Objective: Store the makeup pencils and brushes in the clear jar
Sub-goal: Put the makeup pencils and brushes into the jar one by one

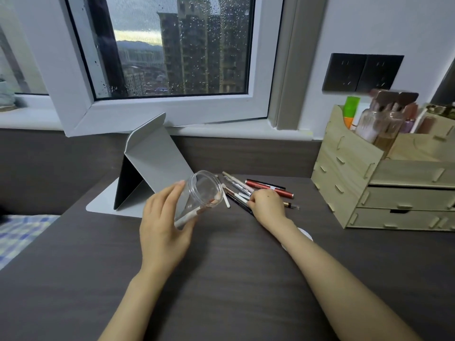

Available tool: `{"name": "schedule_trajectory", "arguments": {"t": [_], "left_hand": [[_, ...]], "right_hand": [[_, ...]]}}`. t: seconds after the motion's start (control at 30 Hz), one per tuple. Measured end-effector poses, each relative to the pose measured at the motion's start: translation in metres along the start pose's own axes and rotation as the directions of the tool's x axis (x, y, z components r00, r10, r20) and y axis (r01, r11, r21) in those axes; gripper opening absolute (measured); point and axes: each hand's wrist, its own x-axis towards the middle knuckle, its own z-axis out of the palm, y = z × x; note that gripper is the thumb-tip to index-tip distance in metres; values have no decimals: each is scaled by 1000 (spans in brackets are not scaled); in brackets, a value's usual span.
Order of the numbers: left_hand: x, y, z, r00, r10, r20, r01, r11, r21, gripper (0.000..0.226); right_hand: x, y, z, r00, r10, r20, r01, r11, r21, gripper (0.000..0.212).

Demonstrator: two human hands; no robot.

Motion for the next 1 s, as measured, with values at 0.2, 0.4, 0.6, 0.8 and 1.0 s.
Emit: {"name": "schedule_trajectory", "arguments": {"t": [0.2,0.4,0.6,0.8,1.0], "left_hand": [[-1,-3,2,1000,5,10,-5,1000,-10,63],[-2,-3,2,1000,6,22,-6,1000,-13,64],[-3,0,3,999,6,42,-5,999,-41,66],[-5,11,2,996,70,62,-63,992,-108,62],[-8,14,2,986,143,84,-133,985,-113,67]], "right_hand": [[24,-15,0,987,-29,156,67,968,-242,21],[16,-22,-21,995,96,18,-97,991,91,16],[-43,-38,-89,943,284,-174,94,276,957,11],[-94,-58,-100,974,17,-228,206,360,910,15],[-98,-59,-87,976,-127,-175,208,772,601,14]]}}
